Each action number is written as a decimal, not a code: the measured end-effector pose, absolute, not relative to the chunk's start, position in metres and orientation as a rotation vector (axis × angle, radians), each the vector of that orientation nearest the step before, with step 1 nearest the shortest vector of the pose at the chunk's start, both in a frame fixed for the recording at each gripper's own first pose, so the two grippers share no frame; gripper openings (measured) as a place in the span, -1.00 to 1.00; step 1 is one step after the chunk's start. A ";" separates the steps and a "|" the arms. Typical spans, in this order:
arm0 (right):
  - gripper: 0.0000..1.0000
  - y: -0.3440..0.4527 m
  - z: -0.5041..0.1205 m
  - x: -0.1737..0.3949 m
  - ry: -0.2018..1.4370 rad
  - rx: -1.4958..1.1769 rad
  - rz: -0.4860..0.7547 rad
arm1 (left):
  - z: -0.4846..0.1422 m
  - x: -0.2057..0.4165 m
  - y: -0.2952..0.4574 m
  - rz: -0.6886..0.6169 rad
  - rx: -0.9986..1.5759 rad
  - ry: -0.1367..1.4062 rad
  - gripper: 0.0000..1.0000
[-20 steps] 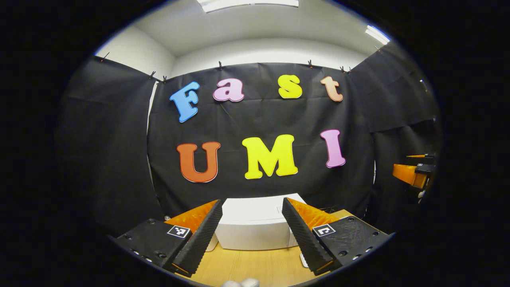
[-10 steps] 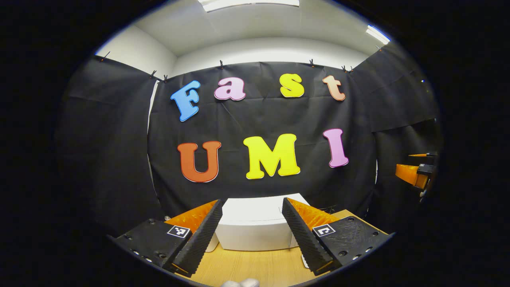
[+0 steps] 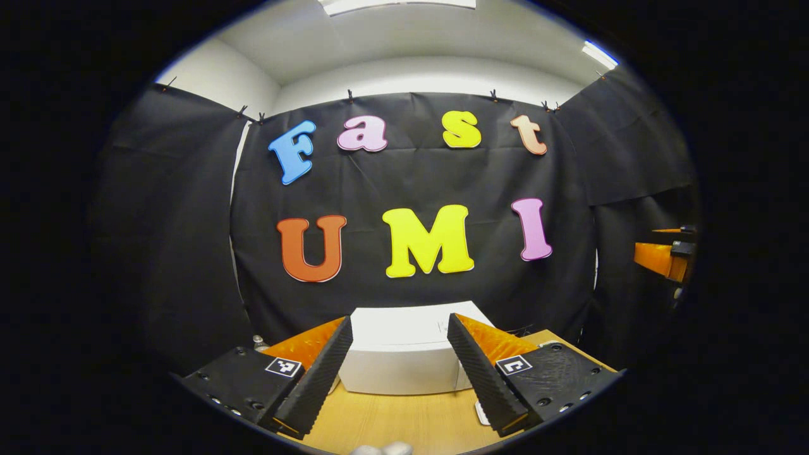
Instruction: Open the microwave oven with the left hand, put the food in, and close the microwave oven.
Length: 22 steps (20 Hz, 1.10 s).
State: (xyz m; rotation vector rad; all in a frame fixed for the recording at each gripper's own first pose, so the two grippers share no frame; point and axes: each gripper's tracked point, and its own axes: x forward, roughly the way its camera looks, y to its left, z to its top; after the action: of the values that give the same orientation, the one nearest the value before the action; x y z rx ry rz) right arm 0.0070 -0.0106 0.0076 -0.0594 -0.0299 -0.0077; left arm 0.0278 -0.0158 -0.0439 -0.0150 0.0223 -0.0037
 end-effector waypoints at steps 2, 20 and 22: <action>0.93 -0.016 0.013 0.003 -0.038 -0.066 -0.014 | -0.067 0.037 -0.030 -0.027 -0.024 0.025 0.91; 0.93 -0.057 0.025 -0.035 -0.009 -0.166 -0.160 | -0.275 0.180 -0.146 -0.121 -0.044 0.165 0.77; 0.92 -0.058 0.022 -0.036 0.004 -0.181 -0.174 | -0.282 0.195 -0.153 -0.129 -0.033 0.162 0.92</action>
State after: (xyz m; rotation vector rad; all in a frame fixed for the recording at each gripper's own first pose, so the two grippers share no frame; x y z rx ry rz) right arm -0.0362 -0.0583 0.0217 -0.1811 0.0040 -0.1738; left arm 0.1946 -0.1528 -0.2818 -0.0332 0.1618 -0.1292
